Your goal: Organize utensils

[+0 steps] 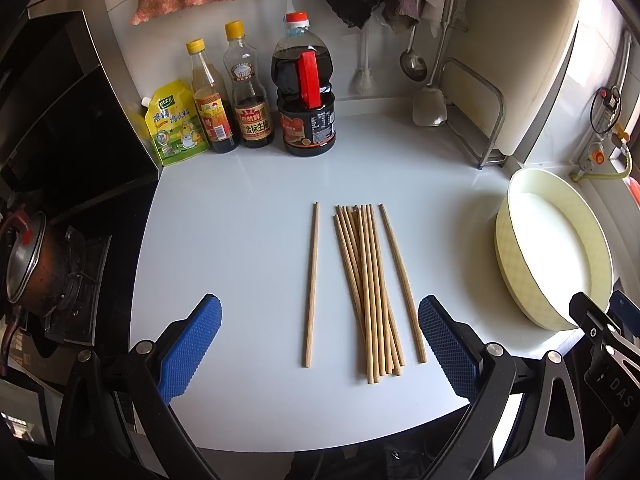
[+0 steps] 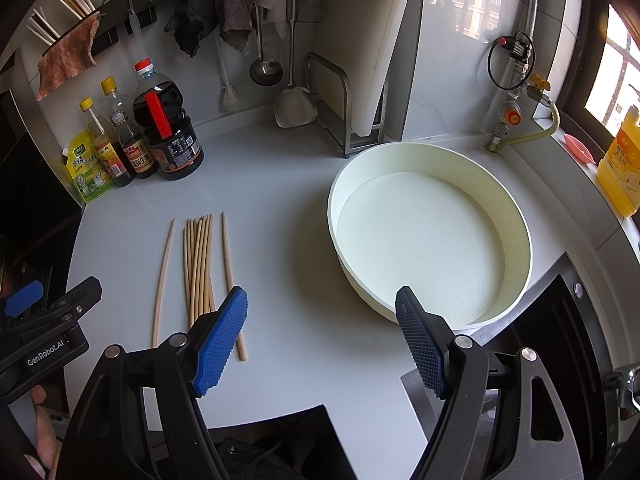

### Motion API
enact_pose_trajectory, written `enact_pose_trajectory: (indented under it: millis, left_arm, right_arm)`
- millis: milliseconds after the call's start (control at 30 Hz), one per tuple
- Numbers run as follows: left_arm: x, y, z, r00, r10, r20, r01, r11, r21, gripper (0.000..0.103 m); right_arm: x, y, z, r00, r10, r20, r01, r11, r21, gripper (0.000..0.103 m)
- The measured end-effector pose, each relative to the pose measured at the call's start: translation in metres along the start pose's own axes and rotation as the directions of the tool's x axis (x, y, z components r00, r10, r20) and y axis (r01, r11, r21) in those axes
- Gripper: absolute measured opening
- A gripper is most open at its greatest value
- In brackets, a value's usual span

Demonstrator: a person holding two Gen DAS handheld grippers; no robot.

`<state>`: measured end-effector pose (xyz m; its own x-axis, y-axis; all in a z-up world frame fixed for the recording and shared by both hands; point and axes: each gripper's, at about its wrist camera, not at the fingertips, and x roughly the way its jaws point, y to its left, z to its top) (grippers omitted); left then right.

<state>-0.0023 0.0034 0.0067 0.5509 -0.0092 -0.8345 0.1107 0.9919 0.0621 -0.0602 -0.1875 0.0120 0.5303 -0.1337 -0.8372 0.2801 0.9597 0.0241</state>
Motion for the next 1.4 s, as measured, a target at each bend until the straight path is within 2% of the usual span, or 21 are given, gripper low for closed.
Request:
enact_pose_trajectory:
  millis: [1400]
  left_arm:
    - [0.002, 0.008, 0.001, 1.000, -0.003, -0.004, 0.003, 1.000, -0.008, 0.097]
  right_arm:
    - [0.005, 0.011, 0.004, 1.000, 0.011, -0.002, -0.012, 1.000, -0.023, 0.073]
